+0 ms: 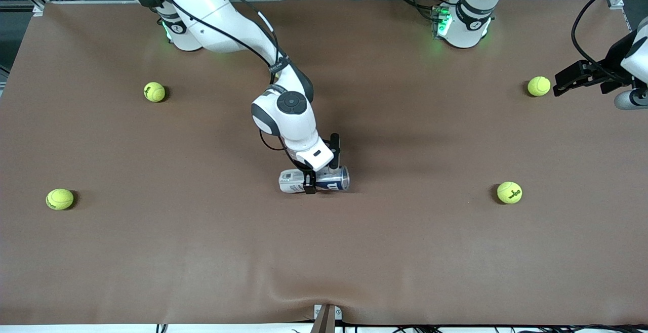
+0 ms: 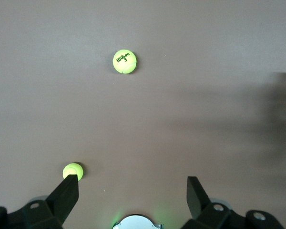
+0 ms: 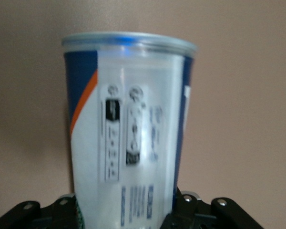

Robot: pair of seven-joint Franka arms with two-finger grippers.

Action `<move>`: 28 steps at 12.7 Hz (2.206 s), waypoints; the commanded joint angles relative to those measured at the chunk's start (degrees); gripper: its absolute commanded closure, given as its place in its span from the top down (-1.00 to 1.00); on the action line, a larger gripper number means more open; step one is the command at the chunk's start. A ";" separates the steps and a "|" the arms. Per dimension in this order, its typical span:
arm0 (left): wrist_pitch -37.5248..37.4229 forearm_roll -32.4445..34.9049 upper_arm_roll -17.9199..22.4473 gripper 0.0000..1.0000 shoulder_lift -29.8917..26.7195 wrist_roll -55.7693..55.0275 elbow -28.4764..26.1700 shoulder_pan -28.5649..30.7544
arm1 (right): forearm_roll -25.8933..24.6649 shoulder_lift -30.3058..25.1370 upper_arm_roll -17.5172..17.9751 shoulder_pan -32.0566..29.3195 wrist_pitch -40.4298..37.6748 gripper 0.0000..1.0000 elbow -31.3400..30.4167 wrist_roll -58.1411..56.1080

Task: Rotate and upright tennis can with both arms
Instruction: 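Rotate the can with the right gripper and set it down sideways, then release the can with the right gripper while the left gripper reaches it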

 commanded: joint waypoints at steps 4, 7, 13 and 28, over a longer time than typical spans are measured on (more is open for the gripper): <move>1.52 -1.21 -0.49 1.00 1.86 0.84 0.62 0.07 | -1.53 1.02 -0.28 -0.03 5.02 1.00 -1.02 -0.32; 1.61 -1.30 -0.67 1.00 2.04 0.84 0.62 -0.19 | -1.27 -0.20 -0.19 -0.64 4.32 1.00 -0.23 -0.06; 5.55 -15.87 -0.84 1.00 11.42 0.31 0.62 -0.90 | 3.12 -6.44 0.07 -0.30 -7.88 1.00 0.12 10.54; 39.14 -73.41 -1.11 0.65 40.70 14.34 -9.75 -14.78 | 13.64 -21.65 -0.01 -24.97 -28.98 1.00 -0.58 23.06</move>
